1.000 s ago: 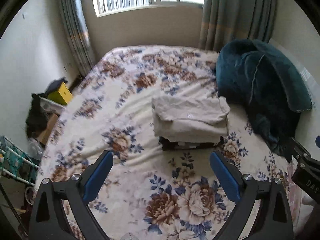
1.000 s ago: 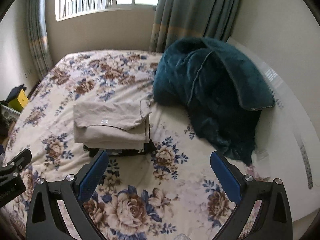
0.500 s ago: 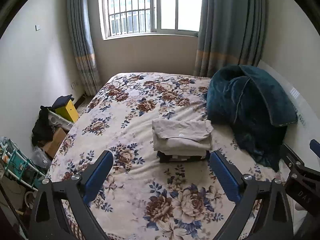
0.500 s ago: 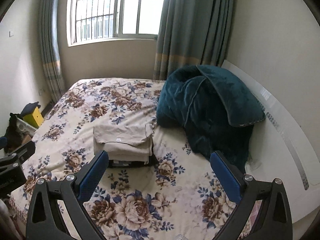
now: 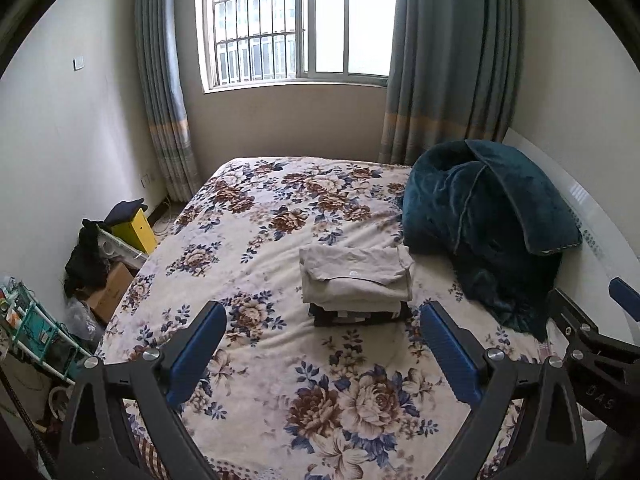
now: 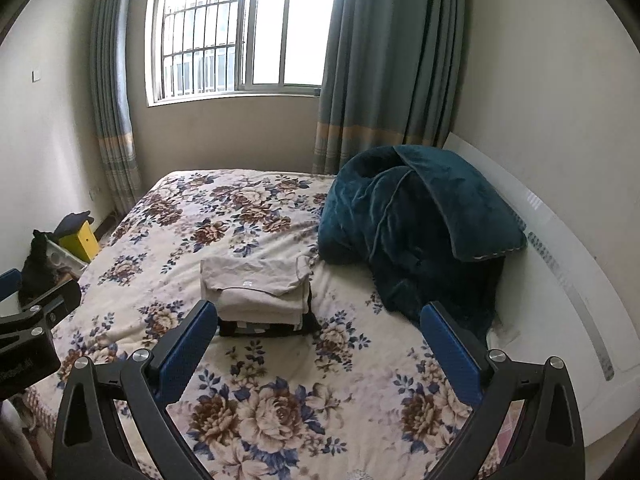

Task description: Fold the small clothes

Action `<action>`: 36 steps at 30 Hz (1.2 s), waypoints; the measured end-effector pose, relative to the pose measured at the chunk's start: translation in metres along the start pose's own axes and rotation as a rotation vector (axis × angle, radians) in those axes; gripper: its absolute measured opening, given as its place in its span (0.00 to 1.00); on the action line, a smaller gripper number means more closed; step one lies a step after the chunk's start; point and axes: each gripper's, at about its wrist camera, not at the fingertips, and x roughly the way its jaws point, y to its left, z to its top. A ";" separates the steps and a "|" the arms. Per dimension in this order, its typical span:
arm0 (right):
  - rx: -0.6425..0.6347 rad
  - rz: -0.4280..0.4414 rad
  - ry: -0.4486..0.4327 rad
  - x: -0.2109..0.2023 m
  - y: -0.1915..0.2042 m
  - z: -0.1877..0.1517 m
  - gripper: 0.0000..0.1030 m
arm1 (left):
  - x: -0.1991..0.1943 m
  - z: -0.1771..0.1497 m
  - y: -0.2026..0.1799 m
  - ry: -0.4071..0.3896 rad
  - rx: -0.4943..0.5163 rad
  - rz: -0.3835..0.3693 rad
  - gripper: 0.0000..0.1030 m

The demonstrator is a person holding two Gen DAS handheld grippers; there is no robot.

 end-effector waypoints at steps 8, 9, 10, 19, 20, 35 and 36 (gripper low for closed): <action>-0.002 0.007 -0.008 0.001 0.000 -0.002 1.00 | -0.010 -0.002 0.003 -0.009 0.010 0.005 1.00; -0.005 0.004 -0.006 0.002 -0.001 -0.001 1.00 | -0.011 -0.002 0.004 -0.009 0.005 0.005 1.00; -0.007 0.003 -0.004 0.003 0.000 -0.002 1.00 | -0.010 -0.002 0.005 -0.009 0.005 0.008 1.00; -0.012 0.019 -0.004 0.005 0.003 -0.003 1.00 | -0.007 0.002 0.011 -0.011 0.004 0.015 1.00; -0.013 0.023 -0.003 0.004 0.005 -0.003 1.00 | -0.008 0.002 0.011 -0.010 0.003 0.013 1.00; -0.011 0.031 -0.029 -0.004 0.006 -0.001 1.00 | -0.009 0.004 0.010 -0.019 0.005 0.016 1.00; -0.010 0.032 -0.030 -0.004 0.006 -0.001 1.00 | -0.011 0.003 0.009 -0.021 0.005 0.017 1.00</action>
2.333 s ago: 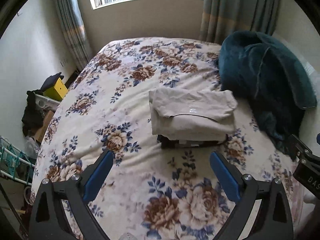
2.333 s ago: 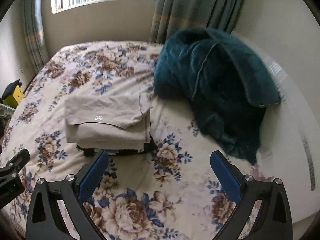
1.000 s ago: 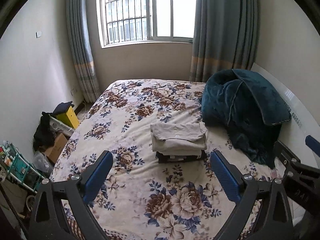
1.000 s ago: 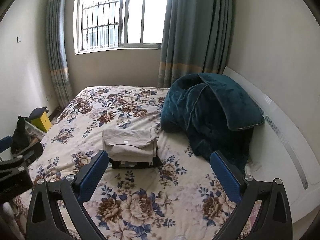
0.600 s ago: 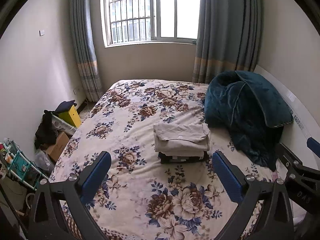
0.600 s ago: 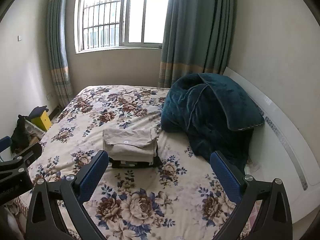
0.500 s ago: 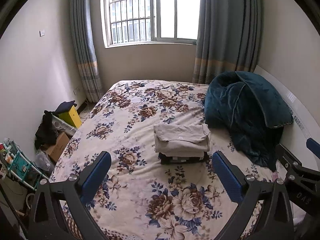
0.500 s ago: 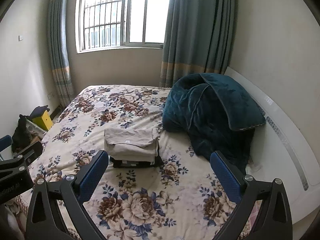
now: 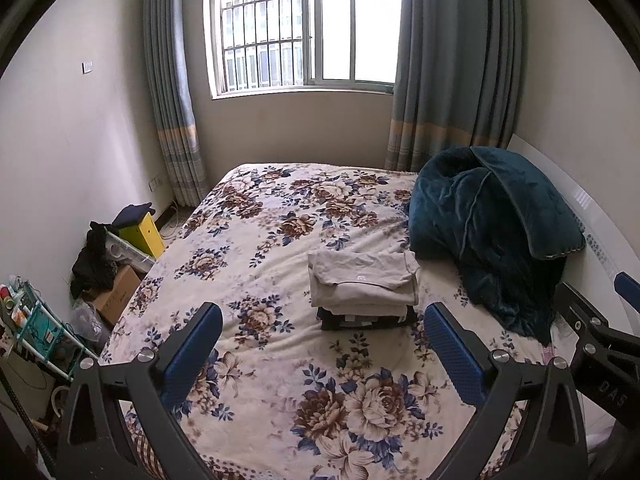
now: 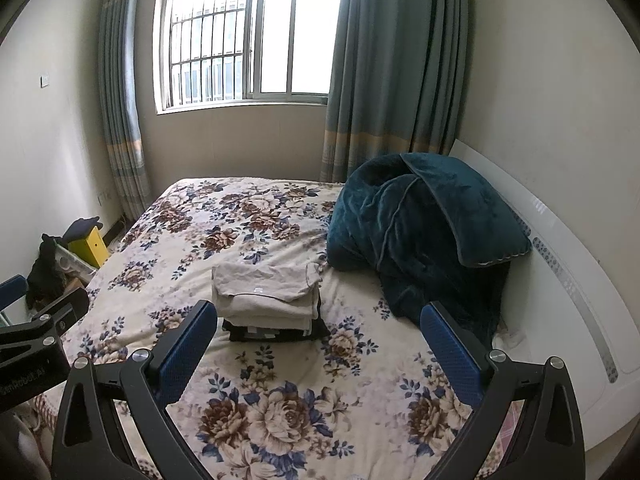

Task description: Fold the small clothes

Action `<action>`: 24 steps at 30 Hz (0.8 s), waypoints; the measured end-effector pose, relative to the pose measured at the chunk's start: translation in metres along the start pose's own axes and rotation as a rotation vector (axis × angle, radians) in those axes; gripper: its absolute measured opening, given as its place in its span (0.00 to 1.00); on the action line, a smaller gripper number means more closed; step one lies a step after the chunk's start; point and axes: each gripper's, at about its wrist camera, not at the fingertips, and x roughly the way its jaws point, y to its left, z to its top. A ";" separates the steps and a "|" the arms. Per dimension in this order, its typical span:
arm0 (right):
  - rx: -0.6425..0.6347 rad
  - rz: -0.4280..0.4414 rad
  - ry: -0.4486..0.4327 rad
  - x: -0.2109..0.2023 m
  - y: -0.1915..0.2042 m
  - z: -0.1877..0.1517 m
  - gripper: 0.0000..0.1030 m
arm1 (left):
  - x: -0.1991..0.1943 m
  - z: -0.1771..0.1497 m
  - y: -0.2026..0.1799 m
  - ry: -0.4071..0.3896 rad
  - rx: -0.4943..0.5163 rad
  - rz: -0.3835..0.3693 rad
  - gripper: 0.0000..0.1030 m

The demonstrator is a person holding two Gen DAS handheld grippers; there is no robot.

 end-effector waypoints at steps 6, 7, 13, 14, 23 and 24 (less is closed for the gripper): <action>0.004 0.005 -0.009 -0.001 0.001 0.003 1.00 | -0.004 -0.002 -0.002 -0.008 -0.003 0.000 1.00; 0.004 0.006 -0.012 -0.003 0.004 0.004 1.00 | -0.005 -0.002 -0.003 -0.010 -0.005 0.002 1.00; 0.007 0.006 -0.023 -0.010 0.006 0.003 1.00 | -0.010 -0.003 -0.003 -0.016 -0.010 0.009 1.00; 0.006 0.006 -0.022 -0.010 0.006 0.003 1.00 | -0.012 -0.003 -0.004 -0.017 -0.010 0.010 1.00; 0.008 0.003 -0.024 -0.010 0.006 0.002 1.00 | -0.015 -0.002 -0.006 -0.021 -0.011 0.013 1.00; 0.008 0.006 -0.024 -0.010 0.007 0.002 1.00 | -0.016 -0.003 -0.006 -0.021 -0.012 0.013 1.00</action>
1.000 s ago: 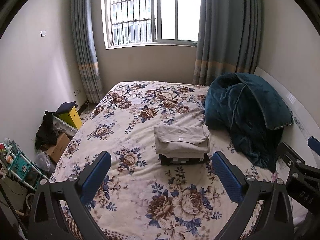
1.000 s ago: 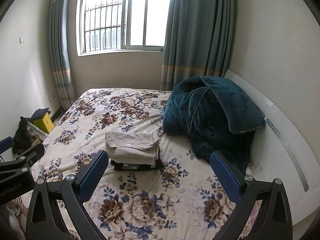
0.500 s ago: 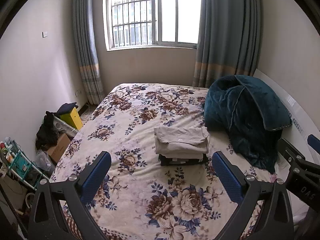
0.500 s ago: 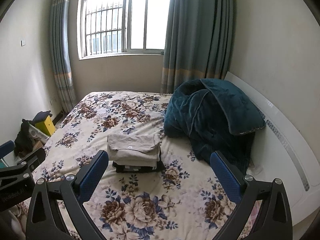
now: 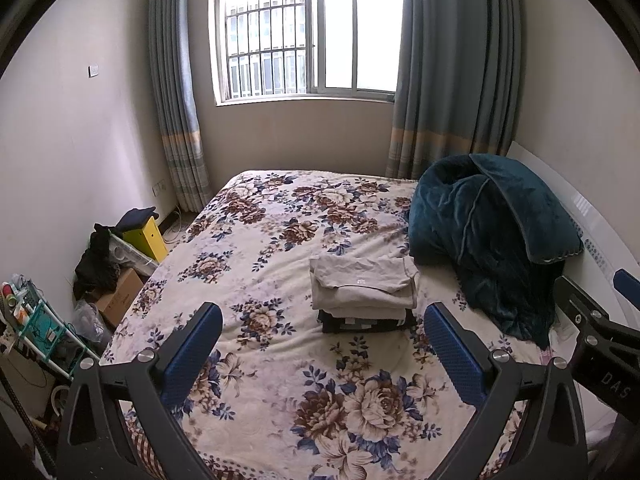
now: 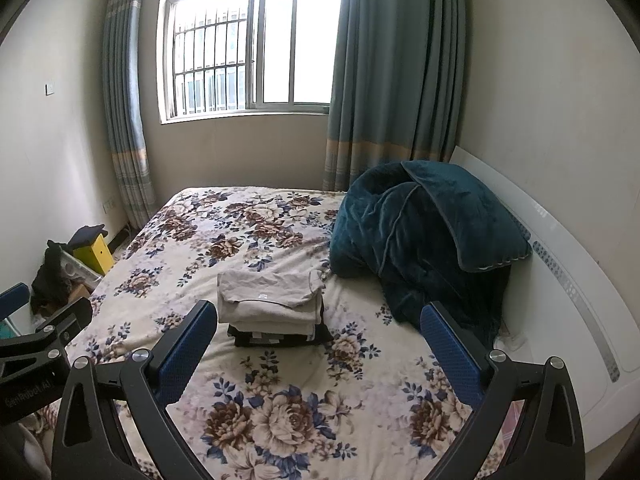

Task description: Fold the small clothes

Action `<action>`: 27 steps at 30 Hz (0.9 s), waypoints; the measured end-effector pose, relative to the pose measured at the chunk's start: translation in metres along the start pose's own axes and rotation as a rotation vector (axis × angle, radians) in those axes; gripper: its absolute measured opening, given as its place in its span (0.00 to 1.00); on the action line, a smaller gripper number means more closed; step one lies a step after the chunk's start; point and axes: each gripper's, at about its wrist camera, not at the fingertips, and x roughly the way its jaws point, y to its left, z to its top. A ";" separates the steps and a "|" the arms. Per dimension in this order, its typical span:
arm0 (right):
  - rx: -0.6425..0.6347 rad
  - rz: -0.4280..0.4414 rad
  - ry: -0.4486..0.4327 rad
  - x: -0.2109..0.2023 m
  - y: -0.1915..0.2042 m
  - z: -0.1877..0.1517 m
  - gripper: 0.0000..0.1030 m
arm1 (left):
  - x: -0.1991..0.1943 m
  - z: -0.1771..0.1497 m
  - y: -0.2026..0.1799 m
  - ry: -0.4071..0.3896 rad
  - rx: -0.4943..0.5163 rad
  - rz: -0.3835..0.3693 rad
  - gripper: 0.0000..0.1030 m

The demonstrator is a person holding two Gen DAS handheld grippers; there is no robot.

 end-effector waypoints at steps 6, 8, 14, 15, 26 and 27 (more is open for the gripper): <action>0.002 -0.003 0.000 0.000 -0.001 -0.002 1.00 | -0.002 0.001 -0.002 -0.005 -0.002 0.005 1.00; 0.003 -0.005 0.000 0.000 -0.001 -0.002 1.00 | -0.002 0.002 -0.003 -0.007 -0.001 0.004 1.00; 0.003 -0.005 -0.002 0.000 -0.001 -0.002 1.00 | -0.007 0.003 -0.005 -0.015 -0.009 0.007 1.00; 0.005 -0.004 0.000 0.000 -0.001 -0.003 1.00 | -0.007 0.002 -0.005 -0.016 -0.011 0.012 1.00; 0.009 -0.005 -0.004 -0.002 0.003 -0.001 1.00 | -0.008 0.002 -0.006 -0.018 -0.016 0.017 1.00; 0.009 -0.005 -0.003 -0.002 0.004 -0.001 1.00 | -0.009 0.001 -0.005 -0.018 -0.017 0.019 1.00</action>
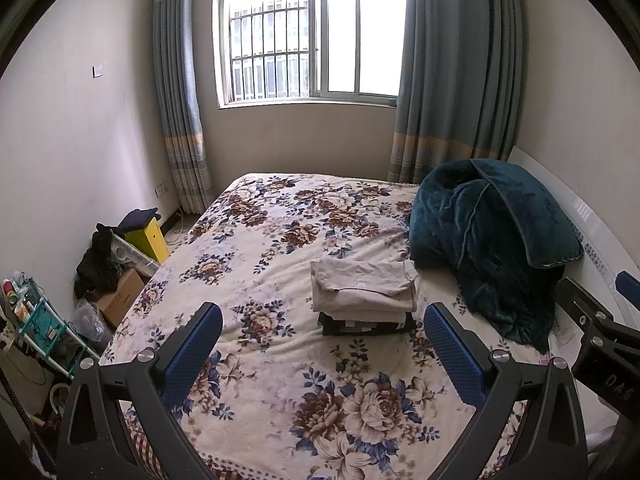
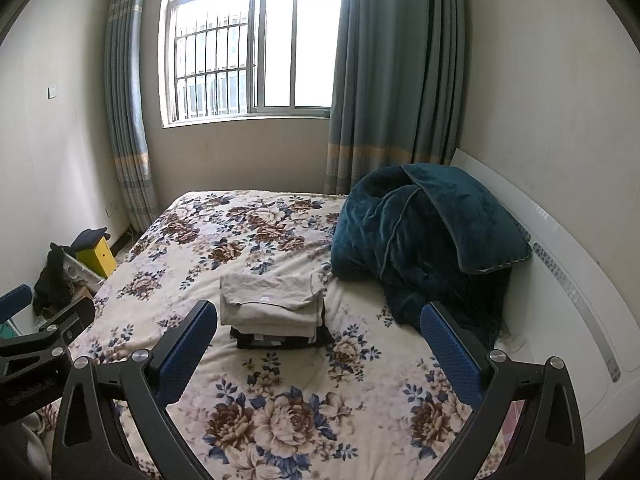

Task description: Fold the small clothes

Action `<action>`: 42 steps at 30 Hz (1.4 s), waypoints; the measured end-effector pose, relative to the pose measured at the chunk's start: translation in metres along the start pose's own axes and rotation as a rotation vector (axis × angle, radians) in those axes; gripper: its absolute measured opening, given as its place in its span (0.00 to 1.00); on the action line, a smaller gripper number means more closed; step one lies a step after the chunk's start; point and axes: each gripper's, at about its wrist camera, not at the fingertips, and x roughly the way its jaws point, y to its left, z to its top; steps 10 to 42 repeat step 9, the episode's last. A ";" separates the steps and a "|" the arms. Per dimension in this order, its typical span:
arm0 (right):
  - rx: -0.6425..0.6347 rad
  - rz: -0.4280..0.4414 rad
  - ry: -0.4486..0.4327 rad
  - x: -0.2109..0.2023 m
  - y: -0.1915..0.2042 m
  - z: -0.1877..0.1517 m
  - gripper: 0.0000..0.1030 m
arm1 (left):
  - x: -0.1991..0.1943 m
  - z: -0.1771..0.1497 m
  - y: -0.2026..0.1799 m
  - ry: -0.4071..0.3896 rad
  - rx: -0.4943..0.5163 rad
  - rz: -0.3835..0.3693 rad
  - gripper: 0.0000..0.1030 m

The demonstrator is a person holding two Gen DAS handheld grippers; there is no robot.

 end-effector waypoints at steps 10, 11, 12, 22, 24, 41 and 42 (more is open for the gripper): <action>0.004 -0.005 -0.002 -0.002 -0.001 -0.003 1.00 | -0.006 -0.005 0.001 -0.031 0.000 0.024 1.00; 0.004 -0.005 -0.002 -0.002 -0.001 -0.003 1.00 | -0.006 -0.005 0.001 -0.031 0.000 0.024 1.00; 0.004 -0.005 -0.002 -0.002 -0.001 -0.003 1.00 | -0.006 -0.005 0.001 -0.031 0.000 0.024 1.00; 0.004 -0.005 -0.002 -0.002 -0.001 -0.003 1.00 | -0.006 -0.005 0.001 -0.031 0.000 0.024 1.00; 0.004 -0.005 -0.002 -0.002 -0.001 -0.003 1.00 | -0.006 -0.005 0.001 -0.031 0.000 0.024 1.00; 0.004 -0.005 -0.002 -0.002 -0.001 -0.003 1.00 | -0.006 -0.005 0.001 -0.031 0.000 0.024 1.00; 0.004 -0.005 -0.002 -0.002 -0.001 -0.003 1.00 | -0.006 -0.005 0.001 -0.031 0.000 0.024 1.00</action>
